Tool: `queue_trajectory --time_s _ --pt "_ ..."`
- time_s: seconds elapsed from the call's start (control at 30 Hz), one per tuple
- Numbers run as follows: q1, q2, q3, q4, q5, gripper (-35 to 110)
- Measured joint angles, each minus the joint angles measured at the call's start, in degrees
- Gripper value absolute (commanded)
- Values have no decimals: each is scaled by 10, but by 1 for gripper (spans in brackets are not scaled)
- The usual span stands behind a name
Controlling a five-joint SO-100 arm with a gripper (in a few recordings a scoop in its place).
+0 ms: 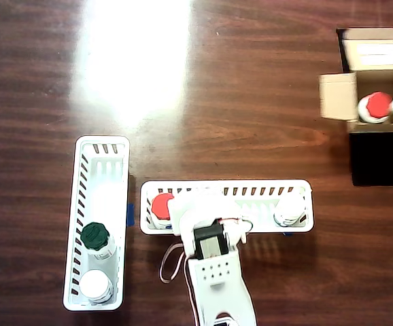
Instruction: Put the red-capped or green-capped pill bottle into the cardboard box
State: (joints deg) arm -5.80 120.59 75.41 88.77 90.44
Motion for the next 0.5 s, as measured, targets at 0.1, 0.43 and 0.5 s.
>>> queue_trajectory --time_s 0.1,0.43,0.5 --pt "1 71 112 -43 18 0" --pt "-46 319 436 -183 20 0" --pt "-38 372 499 -214 23 0"
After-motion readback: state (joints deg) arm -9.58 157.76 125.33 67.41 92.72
